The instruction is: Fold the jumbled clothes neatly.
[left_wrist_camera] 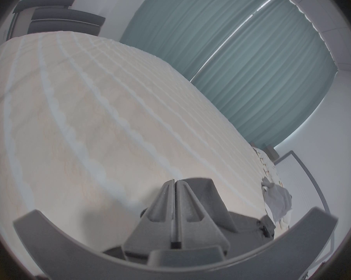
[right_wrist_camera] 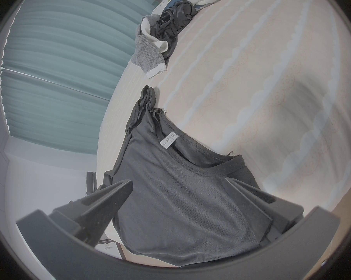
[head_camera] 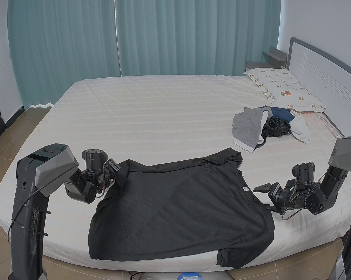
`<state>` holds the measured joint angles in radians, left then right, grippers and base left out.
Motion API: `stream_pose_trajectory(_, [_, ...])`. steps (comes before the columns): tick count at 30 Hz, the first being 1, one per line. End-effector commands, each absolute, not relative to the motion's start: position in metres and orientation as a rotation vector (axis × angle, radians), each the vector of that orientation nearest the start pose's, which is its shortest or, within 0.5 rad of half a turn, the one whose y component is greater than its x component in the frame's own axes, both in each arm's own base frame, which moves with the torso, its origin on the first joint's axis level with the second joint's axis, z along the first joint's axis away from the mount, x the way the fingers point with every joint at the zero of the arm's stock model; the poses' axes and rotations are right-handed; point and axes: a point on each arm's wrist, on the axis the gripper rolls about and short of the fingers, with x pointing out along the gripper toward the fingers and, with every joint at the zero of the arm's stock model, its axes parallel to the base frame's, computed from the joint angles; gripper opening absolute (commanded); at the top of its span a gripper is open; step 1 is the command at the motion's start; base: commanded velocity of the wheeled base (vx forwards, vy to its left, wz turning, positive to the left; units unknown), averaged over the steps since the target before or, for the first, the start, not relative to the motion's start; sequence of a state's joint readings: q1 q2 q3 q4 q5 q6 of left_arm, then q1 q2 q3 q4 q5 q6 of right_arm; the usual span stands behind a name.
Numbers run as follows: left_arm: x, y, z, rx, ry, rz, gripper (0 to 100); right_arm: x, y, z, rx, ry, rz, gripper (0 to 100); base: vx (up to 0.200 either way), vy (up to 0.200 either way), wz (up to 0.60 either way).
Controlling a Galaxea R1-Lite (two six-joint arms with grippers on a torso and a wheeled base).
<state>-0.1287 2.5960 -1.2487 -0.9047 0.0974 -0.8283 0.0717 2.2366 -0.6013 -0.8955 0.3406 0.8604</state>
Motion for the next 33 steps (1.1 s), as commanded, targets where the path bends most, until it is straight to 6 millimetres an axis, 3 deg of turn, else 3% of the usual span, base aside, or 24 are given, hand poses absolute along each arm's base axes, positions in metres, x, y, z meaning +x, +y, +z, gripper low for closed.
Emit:
stream_pose_trajectory(1, [0.468,-0.040,-0.034,-0.774,0.396,0.181,0,0.322,0.031,-0.012,0.909,0.868,0.050,100,0.000,0.000,0.00])
stream_pose_trajectory(15, [0.510,-0.018,-0.003,-0.691,0.293,0.170,0,0.318,0.033,-0.017,0.902,0.823,0.083,100,0.000,0.000,0.00])
stream_pose_trajectory(30, [0.521,-0.011,-0.031,-0.591,0.308,0.176,0,0.318,0.033,-0.018,0.902,0.824,0.082,100,0.000,0.000,0.00])
stream_pose_trajectory(31, [0.521,-0.011,-0.031,-0.590,0.314,0.176,100,0.318,0.033,-0.018,0.902,0.824,0.082,100,0.000,0.000,0.00])
stream_pose_trajectory(33, [0.521,-0.011,-0.030,-0.589,0.323,0.179,100,0.318,0.033,-0.018,0.902,0.824,0.082,100,0.000,0.000,0.00])
